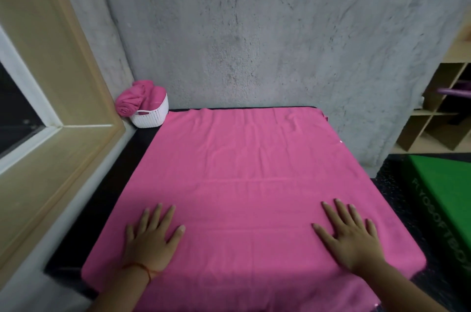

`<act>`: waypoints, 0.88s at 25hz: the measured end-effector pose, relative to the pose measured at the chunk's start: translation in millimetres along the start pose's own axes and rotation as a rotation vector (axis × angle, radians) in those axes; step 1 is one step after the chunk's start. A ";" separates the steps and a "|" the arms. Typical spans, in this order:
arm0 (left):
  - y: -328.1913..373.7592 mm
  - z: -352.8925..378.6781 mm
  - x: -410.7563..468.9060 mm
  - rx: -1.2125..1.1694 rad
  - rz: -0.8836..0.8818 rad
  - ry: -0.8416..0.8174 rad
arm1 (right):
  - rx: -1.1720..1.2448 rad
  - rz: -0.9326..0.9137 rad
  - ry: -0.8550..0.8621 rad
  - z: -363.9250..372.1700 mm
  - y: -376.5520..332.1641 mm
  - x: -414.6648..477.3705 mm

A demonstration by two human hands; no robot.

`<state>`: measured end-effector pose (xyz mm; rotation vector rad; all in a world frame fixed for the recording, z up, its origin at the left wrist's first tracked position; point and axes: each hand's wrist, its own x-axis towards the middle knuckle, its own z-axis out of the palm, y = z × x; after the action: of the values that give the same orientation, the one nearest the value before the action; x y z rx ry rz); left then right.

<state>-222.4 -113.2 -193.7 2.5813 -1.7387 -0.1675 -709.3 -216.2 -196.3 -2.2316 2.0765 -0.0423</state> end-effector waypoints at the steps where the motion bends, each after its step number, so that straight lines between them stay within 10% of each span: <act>1: 1.7 -2.3 -1.5 -0.013 -0.001 -0.008 | 0.017 0.016 -0.022 -2.3 4.4 -3.4; 10: 4.3 -12.9 -17.7 -0.033 -0.053 -0.155 | 0.074 0.131 -0.158 -8.5 27.2 -41.1; 22: -65.5 29.4 -93.2 -0.340 -0.248 0.201 | 0.151 0.109 -0.132 7.1 79.6 -126.6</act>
<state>-199.7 -1.0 -221.2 2.4517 -1.2039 -0.1827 -797.1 -95.3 -204.8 -1.9771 2.0480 -0.0420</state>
